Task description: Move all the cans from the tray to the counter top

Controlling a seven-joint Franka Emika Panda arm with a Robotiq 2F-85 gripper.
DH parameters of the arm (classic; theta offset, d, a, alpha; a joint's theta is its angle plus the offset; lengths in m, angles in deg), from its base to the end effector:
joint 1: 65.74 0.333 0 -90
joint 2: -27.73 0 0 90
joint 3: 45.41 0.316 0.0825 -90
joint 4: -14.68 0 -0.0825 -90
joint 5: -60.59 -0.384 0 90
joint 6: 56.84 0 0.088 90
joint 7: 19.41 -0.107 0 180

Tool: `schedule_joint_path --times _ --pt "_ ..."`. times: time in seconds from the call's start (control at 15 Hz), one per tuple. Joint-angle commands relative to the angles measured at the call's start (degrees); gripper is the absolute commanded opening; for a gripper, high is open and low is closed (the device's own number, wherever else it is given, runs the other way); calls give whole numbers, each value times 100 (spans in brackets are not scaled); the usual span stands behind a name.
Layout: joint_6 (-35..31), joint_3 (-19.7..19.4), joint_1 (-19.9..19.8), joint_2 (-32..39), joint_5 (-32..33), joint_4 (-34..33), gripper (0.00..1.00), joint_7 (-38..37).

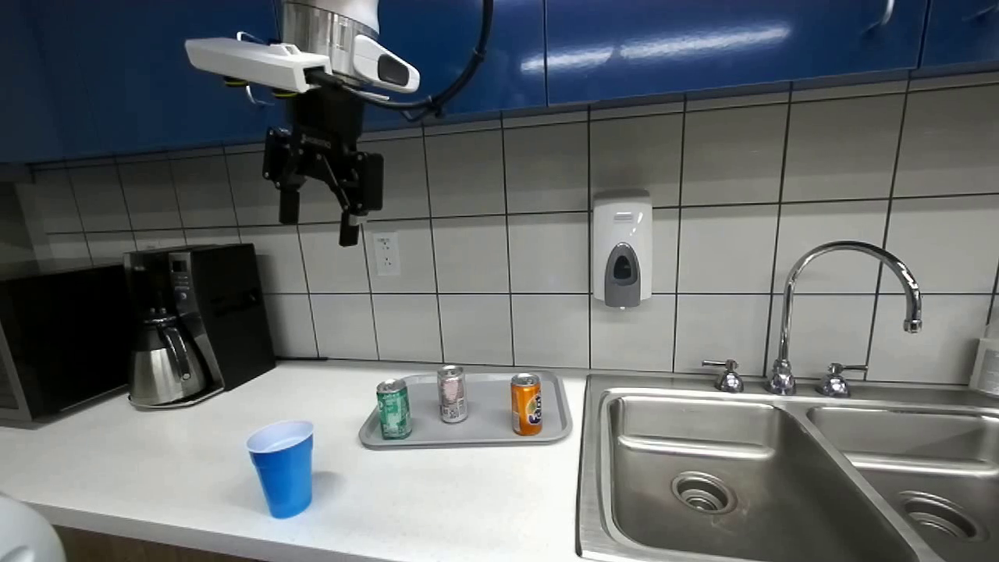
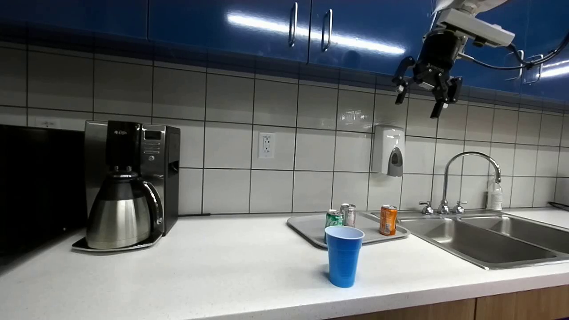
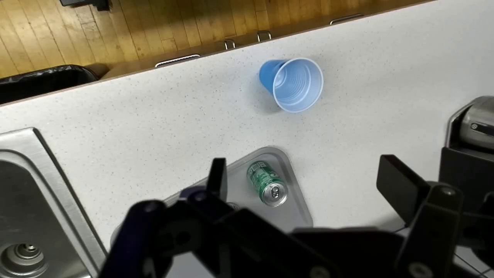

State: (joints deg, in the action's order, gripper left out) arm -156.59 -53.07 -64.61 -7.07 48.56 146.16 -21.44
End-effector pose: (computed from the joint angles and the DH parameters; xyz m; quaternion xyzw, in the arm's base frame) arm 0.3718 -0.0332 0.5759 -0.9866 0.0782 -0.0278 0.1407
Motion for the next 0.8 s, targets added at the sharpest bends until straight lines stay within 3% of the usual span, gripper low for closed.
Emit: schedule_joint_path --times 0.0,0.47,0.73 --pt "29 124 -169 19 -75 -16 100 74" --pt "29 124 -169 19 -75 -15 100 74" --pt "446 -202 -286 122 247 -253 100 741"
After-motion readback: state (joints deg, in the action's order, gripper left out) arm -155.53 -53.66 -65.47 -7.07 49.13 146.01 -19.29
